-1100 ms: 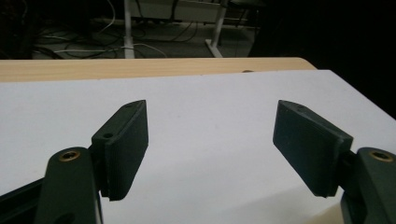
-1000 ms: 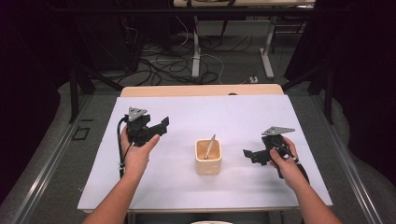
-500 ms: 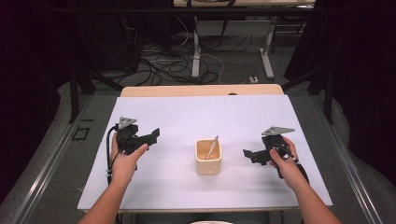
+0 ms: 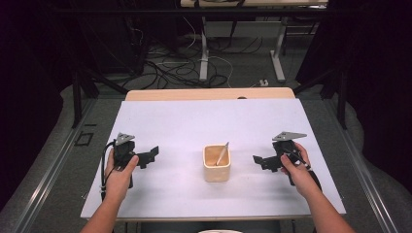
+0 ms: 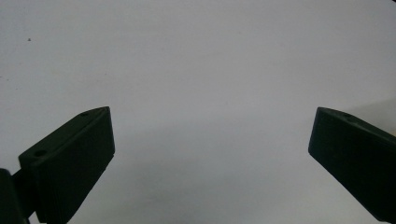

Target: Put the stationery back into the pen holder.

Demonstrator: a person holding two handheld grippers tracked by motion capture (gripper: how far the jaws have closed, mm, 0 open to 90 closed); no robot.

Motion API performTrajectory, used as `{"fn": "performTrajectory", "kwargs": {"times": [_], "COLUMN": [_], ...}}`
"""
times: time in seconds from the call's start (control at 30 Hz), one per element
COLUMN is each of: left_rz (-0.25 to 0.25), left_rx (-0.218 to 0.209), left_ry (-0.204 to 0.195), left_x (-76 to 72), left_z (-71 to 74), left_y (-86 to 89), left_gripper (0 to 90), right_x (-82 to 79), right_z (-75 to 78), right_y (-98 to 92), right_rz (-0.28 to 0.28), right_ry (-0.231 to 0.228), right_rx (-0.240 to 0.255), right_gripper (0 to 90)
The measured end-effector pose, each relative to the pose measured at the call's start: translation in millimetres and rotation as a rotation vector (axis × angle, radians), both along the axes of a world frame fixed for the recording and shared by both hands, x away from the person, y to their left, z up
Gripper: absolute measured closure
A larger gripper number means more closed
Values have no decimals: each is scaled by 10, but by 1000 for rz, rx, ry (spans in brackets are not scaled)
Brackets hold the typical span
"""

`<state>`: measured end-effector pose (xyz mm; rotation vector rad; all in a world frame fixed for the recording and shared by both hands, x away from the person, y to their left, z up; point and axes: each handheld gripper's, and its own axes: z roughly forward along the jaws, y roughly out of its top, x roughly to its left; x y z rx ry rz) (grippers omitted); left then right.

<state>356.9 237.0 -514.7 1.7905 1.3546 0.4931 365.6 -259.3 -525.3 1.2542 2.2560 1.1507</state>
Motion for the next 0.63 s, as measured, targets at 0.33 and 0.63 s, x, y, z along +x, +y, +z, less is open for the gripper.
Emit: {"fn": "performTrajectory", "kwargs": {"times": [0.33,0.63], "left_rz": [3,4], "left_rx": [5,23], "left_ry": [4,-2], "left_x": [-19,-28], "left_z": [-81,-101], "left_y": [59,60], "left_gripper": [3,3], "right_x": [-8,0], "right_z": [-5,-12], "right_y": [7,-10], "right_rz": [3,7], "right_ry": [10,0], "right_rx": [1,-8], "right_gripper": [0,0]}}
